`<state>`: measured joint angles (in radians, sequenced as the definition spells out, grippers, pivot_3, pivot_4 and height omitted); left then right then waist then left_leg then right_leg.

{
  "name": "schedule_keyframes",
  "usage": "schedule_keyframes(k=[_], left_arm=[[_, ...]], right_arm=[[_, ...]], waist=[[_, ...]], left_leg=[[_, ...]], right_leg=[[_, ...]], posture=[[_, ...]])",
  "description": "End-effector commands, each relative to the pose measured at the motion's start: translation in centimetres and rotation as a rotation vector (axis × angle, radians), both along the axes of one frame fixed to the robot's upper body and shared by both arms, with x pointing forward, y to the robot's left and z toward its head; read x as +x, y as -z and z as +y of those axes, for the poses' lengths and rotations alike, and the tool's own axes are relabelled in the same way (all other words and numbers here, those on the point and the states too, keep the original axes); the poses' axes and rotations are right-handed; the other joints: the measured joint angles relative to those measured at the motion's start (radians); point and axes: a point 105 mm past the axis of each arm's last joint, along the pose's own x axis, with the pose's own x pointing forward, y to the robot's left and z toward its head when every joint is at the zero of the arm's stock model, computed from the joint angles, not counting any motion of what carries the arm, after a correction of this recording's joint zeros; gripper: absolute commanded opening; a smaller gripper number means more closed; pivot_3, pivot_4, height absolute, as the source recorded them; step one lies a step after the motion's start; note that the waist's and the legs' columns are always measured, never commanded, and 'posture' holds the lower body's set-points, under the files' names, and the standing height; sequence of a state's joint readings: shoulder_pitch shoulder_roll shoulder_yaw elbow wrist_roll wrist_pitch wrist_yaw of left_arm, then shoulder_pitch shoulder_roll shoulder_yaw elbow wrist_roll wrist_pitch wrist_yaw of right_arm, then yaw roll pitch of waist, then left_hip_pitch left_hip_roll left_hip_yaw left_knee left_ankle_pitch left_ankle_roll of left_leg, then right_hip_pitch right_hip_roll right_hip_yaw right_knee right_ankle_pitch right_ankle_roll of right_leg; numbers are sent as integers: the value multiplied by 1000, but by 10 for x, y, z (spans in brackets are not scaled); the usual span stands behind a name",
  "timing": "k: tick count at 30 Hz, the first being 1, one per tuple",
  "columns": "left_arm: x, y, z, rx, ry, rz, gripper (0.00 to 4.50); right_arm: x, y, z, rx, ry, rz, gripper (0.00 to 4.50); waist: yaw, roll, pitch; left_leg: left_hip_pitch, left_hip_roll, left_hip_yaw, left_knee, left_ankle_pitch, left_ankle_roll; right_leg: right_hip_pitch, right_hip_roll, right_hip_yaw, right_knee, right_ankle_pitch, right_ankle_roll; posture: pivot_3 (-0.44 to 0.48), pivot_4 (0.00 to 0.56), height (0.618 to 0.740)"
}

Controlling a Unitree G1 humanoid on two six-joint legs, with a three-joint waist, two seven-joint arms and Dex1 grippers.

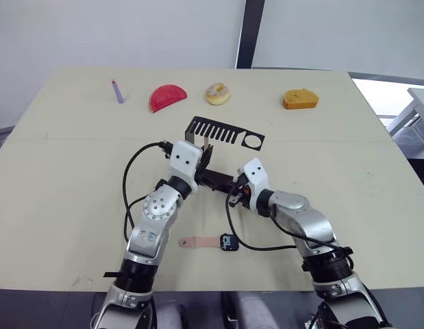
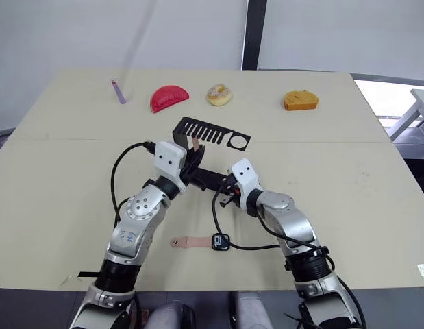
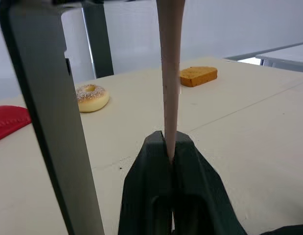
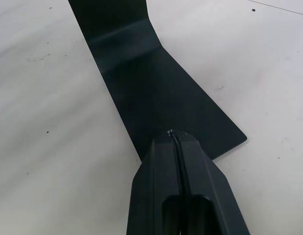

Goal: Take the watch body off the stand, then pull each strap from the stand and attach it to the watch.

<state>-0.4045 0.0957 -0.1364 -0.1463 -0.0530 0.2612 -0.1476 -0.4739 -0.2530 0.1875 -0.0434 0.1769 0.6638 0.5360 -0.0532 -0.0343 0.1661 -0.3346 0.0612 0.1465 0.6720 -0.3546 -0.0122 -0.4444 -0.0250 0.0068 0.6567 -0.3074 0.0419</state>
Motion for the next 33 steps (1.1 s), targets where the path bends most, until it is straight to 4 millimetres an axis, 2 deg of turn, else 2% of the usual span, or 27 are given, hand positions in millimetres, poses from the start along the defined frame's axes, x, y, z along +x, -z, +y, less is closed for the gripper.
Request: schedule_keyframes(k=[1, 6, 12, 16, 21, 23, 25, 28, 31, 33], left_arm=[[-4, -20, 0, -31, 15, -84, 80], [-20, -33, 3, -62, 76, -134, 80], [-33, -33, 10, -84, 108, -117, 80], [-51, -32, 20, -77, 173, -85, 80], [-84, -24, 18, -95, 496, 93, 80], [-95, -22, 17, -90, 637, 173, 80], [-101, -19, 19, -63, 741, 231, 80], [-104, -19, 19, -40, 875, 304, 0], [-107, -20, 15, -14, 1010, 351, 0], [-108, -20, 11, 8, 1081, 366, 0]], right_arm=[[-2, 10, -6, -23, 31, 35, 0], [-3, 10, -7, -23, 34, 37, 0], [-4, 11, -8, -25, 30, 42, 0], [-5, 7, -9, -26, 18, 23, 0], [-12, -19, -12, -26, -50, -117, 0], [-21, -33, -19, -15, -76, -178, 0], [-39, -51, -28, 52, -118, -207, 0], [-79, -68, -42, 155, -232, -156, 895], [-114, -82, -53, 253, -322, -79, 2362], [-126, -92, -57, 341, -337, -33, 3299]], waist=[[0, 0, 0], [0, 0, 0], [0, 0, 0], [-2, 0, 0], [-1, 0, 0], [1, 1, 0], [3, 1, 1], [8, 2, 1], [16, 1, 1], [15, 1, 1]], left_leg=[[0, 0, 0, 0, 0, 0], [0, 0, 0, 0, 0, 0], [0, 0, 0, -1, 0, 0], [0, 0, 0, -1, 0, 0], [0, 0, 0, -2, 0, 0], [-1, 0, -1, -2, 0, 0], [-1, 0, -1, -2, 0, 0], [-1, 0, -2, -4, 0, 0], [-1, 0, -2, -4, 0, 0], [-1, 0, -2, -4, 0, 0]], right_leg=[[0, 0, 0, 0, 0, 0], [0, 0, 0, 0, 0, 0], [0, 0, 0, 0, 0, 0], [0, 0, 0, -1, 0, 0], [0, 0, 0, -1, 0, 0], [0, 0, 0, -2, 0, 0], [0, 0, 0, -3, 0, 0], [0, 0, -1, -4, 0, 0], [1, 0, -1, -5, 0, 0], [1, 1, -1, -5, 0, 0]], posture=[[0, 150, 737], [0, 150, 737], [0, 150, 737], [0, 150, 737], [0, 150, 737], [0, 150, 737], [0, 150, 737], [0, 150, 737], [0, 150, 737], [0, 150, 737]])
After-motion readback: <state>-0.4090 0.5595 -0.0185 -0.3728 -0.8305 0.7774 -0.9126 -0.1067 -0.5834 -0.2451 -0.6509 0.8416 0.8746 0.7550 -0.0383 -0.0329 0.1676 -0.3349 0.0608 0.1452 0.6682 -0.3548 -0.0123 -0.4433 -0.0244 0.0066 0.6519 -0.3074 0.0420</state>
